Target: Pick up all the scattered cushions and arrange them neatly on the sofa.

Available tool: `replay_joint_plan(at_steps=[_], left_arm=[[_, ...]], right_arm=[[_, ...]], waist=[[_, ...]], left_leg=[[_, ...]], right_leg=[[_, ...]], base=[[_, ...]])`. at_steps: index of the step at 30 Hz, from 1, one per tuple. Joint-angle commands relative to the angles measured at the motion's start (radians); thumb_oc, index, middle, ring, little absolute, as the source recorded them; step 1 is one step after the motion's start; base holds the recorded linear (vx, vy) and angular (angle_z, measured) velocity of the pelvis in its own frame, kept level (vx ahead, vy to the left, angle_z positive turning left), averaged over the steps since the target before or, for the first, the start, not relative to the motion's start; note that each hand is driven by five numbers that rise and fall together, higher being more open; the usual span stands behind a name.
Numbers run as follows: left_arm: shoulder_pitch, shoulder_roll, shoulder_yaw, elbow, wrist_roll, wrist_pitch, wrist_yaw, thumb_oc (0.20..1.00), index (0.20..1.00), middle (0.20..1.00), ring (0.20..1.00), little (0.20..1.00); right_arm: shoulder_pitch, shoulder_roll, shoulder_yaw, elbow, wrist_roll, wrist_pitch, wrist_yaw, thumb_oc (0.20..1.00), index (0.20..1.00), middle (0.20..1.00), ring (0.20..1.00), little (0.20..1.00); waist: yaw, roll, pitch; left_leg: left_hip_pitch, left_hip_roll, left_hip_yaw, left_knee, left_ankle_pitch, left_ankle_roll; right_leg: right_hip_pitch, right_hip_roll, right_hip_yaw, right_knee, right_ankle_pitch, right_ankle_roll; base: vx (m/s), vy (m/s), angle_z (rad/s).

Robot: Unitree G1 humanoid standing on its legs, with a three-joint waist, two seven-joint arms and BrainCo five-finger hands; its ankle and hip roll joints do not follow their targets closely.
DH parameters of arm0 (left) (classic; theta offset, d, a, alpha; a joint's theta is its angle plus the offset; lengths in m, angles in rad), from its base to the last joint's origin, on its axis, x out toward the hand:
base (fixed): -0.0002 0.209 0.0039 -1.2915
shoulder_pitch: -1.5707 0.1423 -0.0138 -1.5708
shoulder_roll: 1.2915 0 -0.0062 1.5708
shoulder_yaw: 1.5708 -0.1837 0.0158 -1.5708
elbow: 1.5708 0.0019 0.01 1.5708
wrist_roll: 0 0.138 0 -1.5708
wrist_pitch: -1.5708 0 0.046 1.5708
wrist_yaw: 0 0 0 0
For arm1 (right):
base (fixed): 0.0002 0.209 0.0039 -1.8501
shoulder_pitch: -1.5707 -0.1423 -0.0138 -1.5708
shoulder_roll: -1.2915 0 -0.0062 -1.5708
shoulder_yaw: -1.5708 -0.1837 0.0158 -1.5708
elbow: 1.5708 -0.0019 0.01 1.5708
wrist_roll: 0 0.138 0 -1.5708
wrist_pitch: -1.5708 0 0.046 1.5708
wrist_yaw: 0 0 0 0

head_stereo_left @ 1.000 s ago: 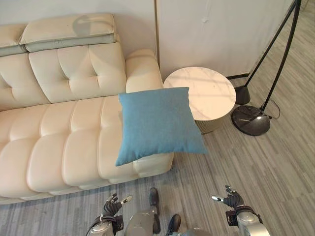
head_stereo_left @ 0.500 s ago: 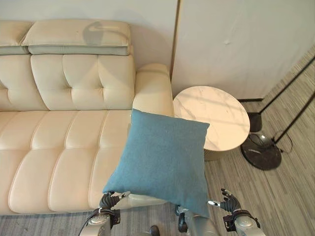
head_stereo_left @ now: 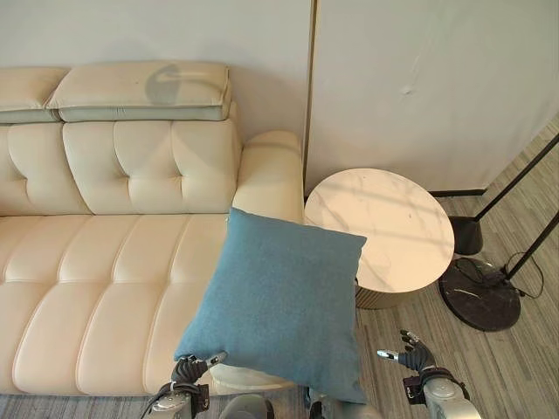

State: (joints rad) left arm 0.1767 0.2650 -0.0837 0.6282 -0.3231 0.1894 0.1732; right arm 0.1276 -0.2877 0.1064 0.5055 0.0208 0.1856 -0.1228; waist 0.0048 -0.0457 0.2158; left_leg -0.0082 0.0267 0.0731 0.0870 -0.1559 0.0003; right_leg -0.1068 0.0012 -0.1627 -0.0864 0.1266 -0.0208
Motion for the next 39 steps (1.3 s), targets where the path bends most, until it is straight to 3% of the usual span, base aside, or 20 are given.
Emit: replay_joint_plan(at_steps=[1,3,5,10,11,12,15,17,22,29,33,39], left_arm=[[-0.013,-0.002,-0.007,0.131,0.035,-0.013,-0.04,1.0,1.0,1.0,1.0,1.0],[-0.032,-0.007,-0.012,0.212,0.054,-0.013,-0.053,1.0,1.0,1.0,1.0,1.0],[-0.062,-0.019,-0.006,0.403,0.109,-0.004,-0.074,1.0,1.0,1.0,1.0,1.0],[-0.066,0.01,0.066,0.5,0.13,-0.007,-0.062,1.0,1.0,1.0,1.0,1.0],[-0.067,0.063,0.137,0.53,0.126,-0.008,-0.054,1.0,1.0,1.0,1.0,1.0],[-0.067,0.064,0.137,0.53,0.126,-0.008,-0.054,1.0,1.0,1.0,1.0,1.0],[-0.063,0.19,0.245,0.482,0.086,-0.02,-0.04,1.0,1.0,1.0,1.0,1.0],[-0.043,0.302,0.341,0.327,-0.017,-0.041,-0.04,1.0,1.0,1.0,1.0,1.0],[-0.029,0.322,0.411,-0.019,-0.256,-0.083,-0.013,1.0,1.0,1.0,1.0,1.0],[-0.149,0.246,0.26,-0.068,-0.305,-0.07,-0.019,1.0,1.0,1.0,1.0,1.0],[-0.219,0.167,0.142,-0.005,-0.256,-0.05,-0.02,1.0,1.0,1.0,1.0,1.0],[-0.291,0.1,0.083,0.097,-0.255,-0.049,0.007,1.0,1.0,1.0,1.0,1.0]], right_arm=[[0.016,-0.043,-0.016,-0.02,0.008,-0.005,-0.009,1.0,1.0,1.0,1.0,1.0],[0.017,-0.045,-0.018,-0.016,0.006,-0.007,-0.006,1.0,1.0,1.0,1.0,1.0],[0.012,-0.048,-0.019,-0.007,0.01,-0.009,0.0,1.0,1.0,1.0,1.0,1.0],[0.01,-0.044,-0.017,0.002,0.02,-0.014,0.013,1.0,1.0,1.0,1.0,1.0],[0.022,-0.053,-0.031,-0.007,0.024,-0.01,0.025,1.0,1.0,1.0,1.0,1.0],[0.022,-0.053,-0.031,-0.007,0.024,-0.01,0.025,1.0,1.0,1.0,1.0,1.0],[0.03,-0.09,-0.093,-0.024,0.049,-0.008,0.026,1.0,1.0,1.0,1.0,1.0],[0.061,-0.128,-0.165,-0.078,0.07,0.0,0.04,1.0,1.0,1.0,1.0,1.0],[0.059,-0.161,-0.196,-0.155,0.043,0.031,0.075,1.0,1.0,1.0,1.0,1.0],[-0.094,-0.204,-0.114,-0.174,0.021,0.044,0.079,1.0,1.0,1.0,1.0,1.0],[-0.22,-0.147,-0.012,-0.109,0.017,0.047,0.052,1.0,1.0,1.0,1.0,1.0],[-0.307,-0.085,0.066,-0.018,0.015,0.051,0.013,1.0,1.0,1.0,1.0,1.0]], waist=[[-0.036,0.013,-0.049],[-0.05,0.028,-0.053],[-0.064,0.05,-0.061],[-0.06,0.051,-0.065],[-0.054,0.046,-0.063],[-0.054,0.046,-0.063],[-0.047,0.038,-0.063],[-0.043,0.034,-0.067],[-0.035,0.029,-0.083],[-0.038,0.024,-0.093],[-0.034,0.033,-0.092],[-0.035,0.044,-0.085]], left_leg=[[0.014,0.037,-0.011,-0.113,0.171,-0.053],[0.039,0.045,0.026,-0.166,0.196,-0.061],[0.047,0.037,0.043,-0.174,0.173,-0.066],[0.066,0.029,0.074,-0.174,0.156,-0.06],[0.075,0.022,0.086,-0.174,0.143,-0.055],[0.076,0.022,0.086,-0.174,0.142,-0.055],[0.081,0.012,0.096,-0.174,0.132,-0.049],[0.086,0.006,0.099,-0.174,0.126,-0.045],[0.094,-0.001,0.098,-0.174,0.119,-0.038],[0.1,-0.003,0.107,-0.174,0.11,-0.031],[0.097,-0.005,0.116,-0.174,0.109,-0.029],[0.082,-0.007,0.119,-0.174,0.116,-0.03]], right_leg=[[0.158,-0.044,-0.044,-0.001,-0.182,0.073],[0.158,-0.04,-0.051,-0.001,-0.182,0.072],[0.144,-0.042,-0.046,-0.001,-0.177,0.076],[0.145,-0.05,-0.028,-0.001,-0.167,0.087],[0.147,-0.059,-0.024,-0.001,-0.159,0.098],[0.147,-0.059,-0.023,-0.001,-0.159,0.098],[0.148,-0.072,-0.018,-0.001,-0.149,0.116],[0.149,-0.081,-0.018,-0.001,-0.14,0.129],[0.156,-0.093,-0.02,-0.001,-0.136,0.139],[0.158,-0.098,-0.009,-0.001,-0.133,0.142],[0.156,-0.104,-0.007,-0.001,-0.133,0.141],[0.146,-0.111,-0.014,-0.001,-0.135,0.141]], base=[[0.07,0.176,-0.18],[0.04,0.151,0.11],[0.03,0.276,0.18],[0.05,0.2,-0.18],[0.04,0.23,-0.16],[0.04,0.261,-0.14],[0.01,0.158,-0.07],[-0.01,0.163,0.0],[-0.02,0.077,0.0],[-0.01,0.028,-0.06],[0.01,0.016,-0.06],[0.0,0.0,0.0]])
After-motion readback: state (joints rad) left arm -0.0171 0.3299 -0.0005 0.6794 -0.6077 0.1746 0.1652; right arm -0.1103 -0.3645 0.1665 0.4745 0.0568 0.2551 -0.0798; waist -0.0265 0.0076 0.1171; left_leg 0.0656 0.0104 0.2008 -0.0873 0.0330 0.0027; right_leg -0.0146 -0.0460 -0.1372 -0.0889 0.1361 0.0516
